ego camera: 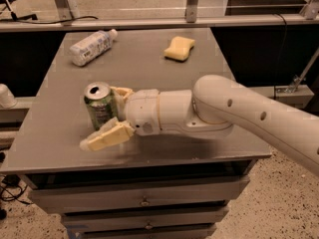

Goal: Knock green can over

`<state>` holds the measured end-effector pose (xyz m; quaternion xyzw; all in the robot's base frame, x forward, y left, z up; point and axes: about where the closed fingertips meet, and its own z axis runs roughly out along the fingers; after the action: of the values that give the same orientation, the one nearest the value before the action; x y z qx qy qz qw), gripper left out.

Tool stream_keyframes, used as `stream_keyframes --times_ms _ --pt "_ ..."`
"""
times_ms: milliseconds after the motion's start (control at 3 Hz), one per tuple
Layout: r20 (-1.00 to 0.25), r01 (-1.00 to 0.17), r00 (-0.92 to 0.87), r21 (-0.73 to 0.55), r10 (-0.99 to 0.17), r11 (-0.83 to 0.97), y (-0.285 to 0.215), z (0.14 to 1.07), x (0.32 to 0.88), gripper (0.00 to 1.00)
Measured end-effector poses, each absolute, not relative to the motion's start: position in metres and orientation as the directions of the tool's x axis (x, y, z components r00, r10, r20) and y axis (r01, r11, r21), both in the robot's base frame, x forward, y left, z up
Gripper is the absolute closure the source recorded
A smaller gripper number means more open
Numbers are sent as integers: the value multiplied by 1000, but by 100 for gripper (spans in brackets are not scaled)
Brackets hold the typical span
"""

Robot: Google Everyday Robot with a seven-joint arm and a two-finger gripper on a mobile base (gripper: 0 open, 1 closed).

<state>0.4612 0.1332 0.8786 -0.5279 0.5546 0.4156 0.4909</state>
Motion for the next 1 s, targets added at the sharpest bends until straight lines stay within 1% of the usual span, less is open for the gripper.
stream_keyframes --times_ms 667,1000 --pt "-986 -988 59 -80 -157 129 151 874 467 62" --pt "-979 -981 77 -108 -188 159 139 890 482 85"
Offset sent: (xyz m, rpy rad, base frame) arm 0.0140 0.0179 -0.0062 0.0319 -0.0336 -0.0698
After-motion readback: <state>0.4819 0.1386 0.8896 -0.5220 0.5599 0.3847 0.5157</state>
